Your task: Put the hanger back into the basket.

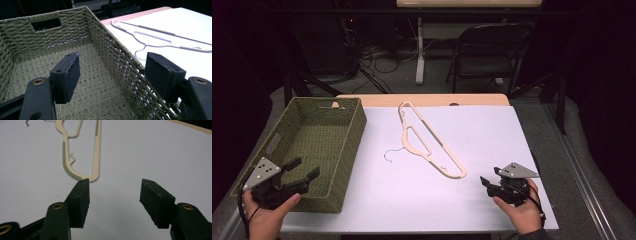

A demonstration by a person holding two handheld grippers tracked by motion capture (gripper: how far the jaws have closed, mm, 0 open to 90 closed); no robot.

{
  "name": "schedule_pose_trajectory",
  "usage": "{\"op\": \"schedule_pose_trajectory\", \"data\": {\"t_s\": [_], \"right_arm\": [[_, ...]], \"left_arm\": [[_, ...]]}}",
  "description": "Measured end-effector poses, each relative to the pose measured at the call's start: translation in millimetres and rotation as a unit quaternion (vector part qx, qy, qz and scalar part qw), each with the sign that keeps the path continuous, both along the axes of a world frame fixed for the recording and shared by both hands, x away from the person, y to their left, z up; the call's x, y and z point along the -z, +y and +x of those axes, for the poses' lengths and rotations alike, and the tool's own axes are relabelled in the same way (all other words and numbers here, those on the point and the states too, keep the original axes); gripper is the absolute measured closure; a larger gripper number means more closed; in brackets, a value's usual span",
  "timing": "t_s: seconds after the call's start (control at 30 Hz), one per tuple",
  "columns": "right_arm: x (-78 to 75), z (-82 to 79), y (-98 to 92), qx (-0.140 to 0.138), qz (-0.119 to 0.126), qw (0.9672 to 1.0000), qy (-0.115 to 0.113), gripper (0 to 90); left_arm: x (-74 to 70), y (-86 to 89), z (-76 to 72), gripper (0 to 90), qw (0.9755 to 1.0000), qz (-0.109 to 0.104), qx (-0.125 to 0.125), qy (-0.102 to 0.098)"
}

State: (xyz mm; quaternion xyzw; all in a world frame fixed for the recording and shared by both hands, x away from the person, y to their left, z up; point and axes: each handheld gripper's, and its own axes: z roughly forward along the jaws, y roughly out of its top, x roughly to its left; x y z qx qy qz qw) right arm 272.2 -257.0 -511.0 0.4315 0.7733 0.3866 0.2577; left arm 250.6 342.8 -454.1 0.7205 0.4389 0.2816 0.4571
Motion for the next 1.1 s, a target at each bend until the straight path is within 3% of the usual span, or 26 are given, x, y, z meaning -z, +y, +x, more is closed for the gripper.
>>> {"op": "schedule_pose_trajectory", "data": {"t_s": [0.33, 0.5, 0.7, 0.93, 1.1], "right_arm": [[-13.3, 11.5, 10.3, -0.015, -0.021, 0.9995, 0.017, 41.0], [-19.1, 19.1, 19.2, -0.026, -0.032, 0.9982, 0.044, 42.0], [-20.2, 26.3, 29.3, -0.040, -0.046, 0.9957, 0.070, 42.8], [-22.5, 34.6, 38.0, -0.052, -0.064, 0.9903, 0.112, 45.7], [-27.4, 41.7, 44.0, -0.062, -0.075, 0.9879, 0.121, 47.7]], "left_arm": [[0.7, -1.2, 1.2, 28.8, 1.0000, 0.002, 0.003, 0.002], [1.9, -2.7, 1.9, 28.9, 1.0000, 0.005, 0.004, 0.006], [1.8, -2.1, 1.8, 29.0, 1.0000, 0.005, 0.002, 0.007], [1.8, -1.5, 2.1, 29.0, 0.9999, 0.005, 0.002, 0.009], [2.0, -2.0, 2.3, 29.0, 0.9999, 0.005, 0.003, 0.009]]}}
